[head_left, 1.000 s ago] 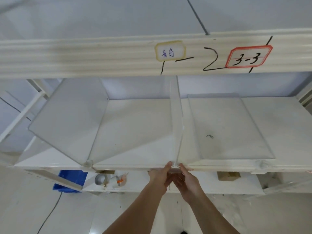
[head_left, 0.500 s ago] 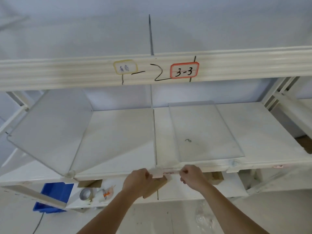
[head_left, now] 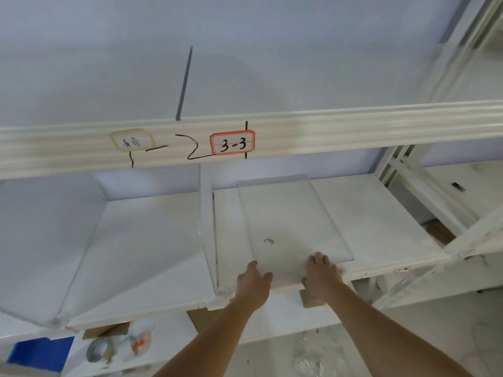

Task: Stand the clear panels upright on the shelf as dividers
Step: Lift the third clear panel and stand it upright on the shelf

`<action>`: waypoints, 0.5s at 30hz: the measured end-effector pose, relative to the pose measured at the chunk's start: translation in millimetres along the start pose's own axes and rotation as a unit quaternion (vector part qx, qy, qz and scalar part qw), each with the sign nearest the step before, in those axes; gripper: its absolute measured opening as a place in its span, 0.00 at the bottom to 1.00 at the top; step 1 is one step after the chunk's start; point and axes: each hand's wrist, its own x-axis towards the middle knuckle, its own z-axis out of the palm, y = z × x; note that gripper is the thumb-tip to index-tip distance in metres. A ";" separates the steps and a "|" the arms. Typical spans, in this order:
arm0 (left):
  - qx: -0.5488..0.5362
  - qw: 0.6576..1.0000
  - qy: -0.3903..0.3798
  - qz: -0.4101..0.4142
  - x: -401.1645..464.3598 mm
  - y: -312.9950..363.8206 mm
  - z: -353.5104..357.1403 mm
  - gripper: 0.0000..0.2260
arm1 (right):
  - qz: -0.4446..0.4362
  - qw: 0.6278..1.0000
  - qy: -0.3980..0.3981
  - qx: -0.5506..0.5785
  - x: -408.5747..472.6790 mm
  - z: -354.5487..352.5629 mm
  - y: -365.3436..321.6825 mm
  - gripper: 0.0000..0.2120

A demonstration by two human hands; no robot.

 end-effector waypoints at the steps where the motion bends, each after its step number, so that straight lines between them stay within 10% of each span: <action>1: -0.044 0.999 -0.004 -0.013 3.1 3.4 2.6 0.26 | -0.006 1.000 0.001 0.009 -0.5 0.8 1.9 0.30; 7: -0.312 0.941 0.009 -0.134 20.1 31.0 -5.0 0.08 | -0.013 0.999 0.008 0.043 -9.2 -1.6 12.0 0.33; 15: -0.612 0.782 -0.044 -0.106 17.2 58.2 0.1 0.14 | -0.054 0.993 0.106 -0.006 -14.7 -50.4 31.6 0.26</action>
